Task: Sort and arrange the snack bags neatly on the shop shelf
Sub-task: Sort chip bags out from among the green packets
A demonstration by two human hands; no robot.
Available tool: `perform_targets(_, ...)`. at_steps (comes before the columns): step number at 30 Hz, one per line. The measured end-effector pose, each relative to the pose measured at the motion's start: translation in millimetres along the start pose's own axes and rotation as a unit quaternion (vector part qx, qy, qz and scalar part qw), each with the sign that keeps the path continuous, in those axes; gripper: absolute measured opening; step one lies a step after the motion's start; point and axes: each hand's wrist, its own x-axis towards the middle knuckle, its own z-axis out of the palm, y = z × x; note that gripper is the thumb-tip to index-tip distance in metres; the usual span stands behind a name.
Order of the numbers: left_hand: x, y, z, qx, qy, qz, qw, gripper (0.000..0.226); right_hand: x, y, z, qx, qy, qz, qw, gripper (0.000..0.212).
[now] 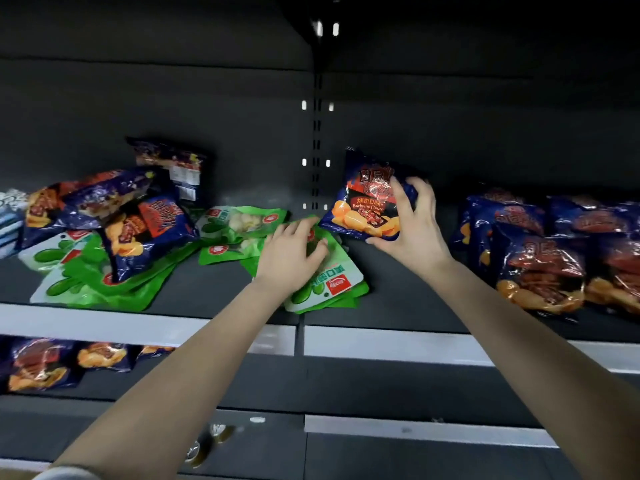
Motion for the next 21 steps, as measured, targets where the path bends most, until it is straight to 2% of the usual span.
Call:
perform_targets(7,21.1,30.3,24.3,0.001,-0.044,0.012,0.999,0.047,-26.3,36.2,-14.0,-0.05,-0.019,0.048,0.997,0.103)
perform_targets(12,31.4,39.0,40.1,0.049,-0.089,0.009,0.995,0.052,-36.7,40.8,-12.9,-0.086,-0.068,0.045,0.993,0.098)
perform_targets(21,36.8,42.7,53.4,0.106,-0.09,0.043,0.989,0.049,-31.3,52.3,-4.2,-0.112,-0.091,0.095,0.985,0.093)
